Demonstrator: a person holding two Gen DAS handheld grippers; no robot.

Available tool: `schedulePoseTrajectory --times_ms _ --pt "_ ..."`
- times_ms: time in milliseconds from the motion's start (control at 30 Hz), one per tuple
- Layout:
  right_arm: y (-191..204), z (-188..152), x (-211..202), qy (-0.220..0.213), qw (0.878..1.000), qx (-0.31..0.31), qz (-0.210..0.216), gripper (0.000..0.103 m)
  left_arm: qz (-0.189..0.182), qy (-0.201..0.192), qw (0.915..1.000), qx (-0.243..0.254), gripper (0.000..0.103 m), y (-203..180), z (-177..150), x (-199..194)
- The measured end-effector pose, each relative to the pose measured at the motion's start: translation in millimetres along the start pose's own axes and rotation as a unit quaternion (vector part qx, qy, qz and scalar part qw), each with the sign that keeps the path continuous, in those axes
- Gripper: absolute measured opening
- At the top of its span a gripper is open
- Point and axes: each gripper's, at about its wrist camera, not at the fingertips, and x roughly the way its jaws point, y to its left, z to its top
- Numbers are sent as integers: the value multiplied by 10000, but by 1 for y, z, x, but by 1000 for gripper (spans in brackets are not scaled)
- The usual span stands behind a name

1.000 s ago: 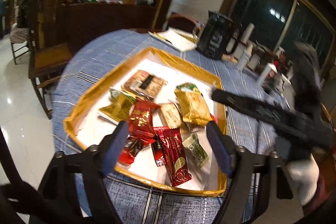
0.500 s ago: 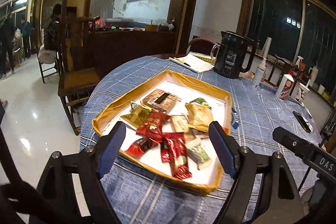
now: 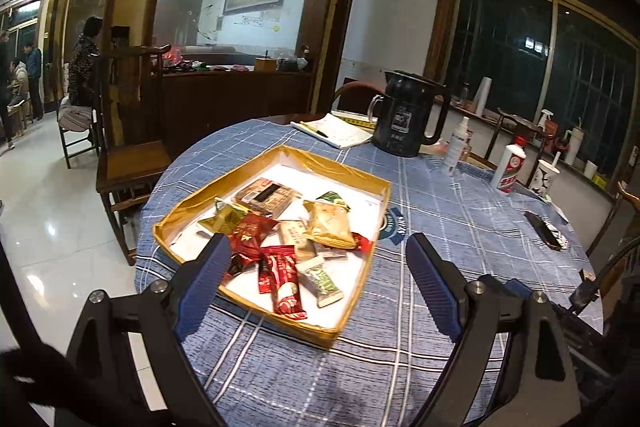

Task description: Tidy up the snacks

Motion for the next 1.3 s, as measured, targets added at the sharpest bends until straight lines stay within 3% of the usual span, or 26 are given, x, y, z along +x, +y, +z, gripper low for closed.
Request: schedulePoseTrajectory --times_ms 400,600,833,1300 --pt "16 -14 16 129 9992 -342 -186 69 866 275 9959 46 91 19 -4 22" --pt "37 -22 27 251 9970 -696 -245 70 1195 231 9919 353 91 17 -9 27" --pt "43 -28 40 481 9952 -796 -287 70 1287 366 9899 458 91 18 -12 35" --pt "47 -31 40 503 9942 -887 -337 72 1275 433 9898 475 91 14 -13 35"
